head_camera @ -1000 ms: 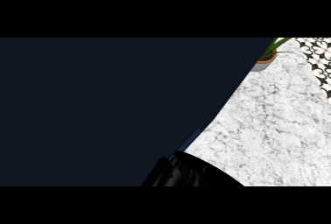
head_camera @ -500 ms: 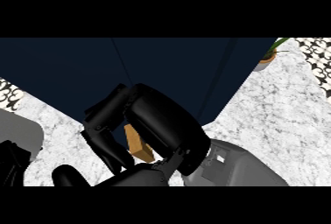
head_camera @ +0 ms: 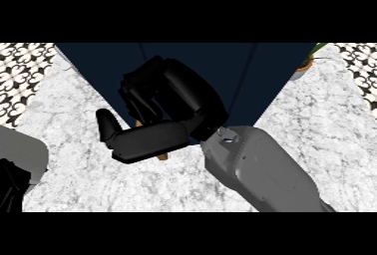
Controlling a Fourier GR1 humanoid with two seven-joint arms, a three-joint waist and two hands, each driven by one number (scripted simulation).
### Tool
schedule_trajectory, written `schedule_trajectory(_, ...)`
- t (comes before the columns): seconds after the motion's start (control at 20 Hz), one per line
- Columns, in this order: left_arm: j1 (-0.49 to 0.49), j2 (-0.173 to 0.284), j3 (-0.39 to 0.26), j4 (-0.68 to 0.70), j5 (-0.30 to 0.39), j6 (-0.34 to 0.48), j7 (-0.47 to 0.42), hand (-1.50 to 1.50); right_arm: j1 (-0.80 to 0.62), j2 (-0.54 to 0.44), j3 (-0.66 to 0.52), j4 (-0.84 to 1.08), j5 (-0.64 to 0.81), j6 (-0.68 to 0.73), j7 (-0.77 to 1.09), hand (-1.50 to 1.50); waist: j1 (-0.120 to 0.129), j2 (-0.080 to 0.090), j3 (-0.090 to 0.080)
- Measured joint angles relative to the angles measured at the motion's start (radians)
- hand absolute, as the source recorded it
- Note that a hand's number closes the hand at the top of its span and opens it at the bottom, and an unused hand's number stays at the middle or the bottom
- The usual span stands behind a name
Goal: Pick up the wine, place it into the cabinet and close the cabinet
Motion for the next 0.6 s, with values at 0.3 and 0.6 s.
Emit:
schedule_trajectory(0.3, -0.020, -0.034, -0.001, 0.012, -0.030, -0.011, 0.021, 1.50, -0.016, -0.002, -0.078, 0.178, -0.001, 0.090, -0.078, 1.50, -0.001, 0.001, 0.000)
schedule_trajectory(0.6, -0.023, -0.045, 0.025, 0.011, -0.038, -0.024, 0.037, 1.50, -0.050, 0.001, -0.124, 0.296, 0.011, 0.203, -0.153, 1.50, 0.007, -0.016, -0.006)
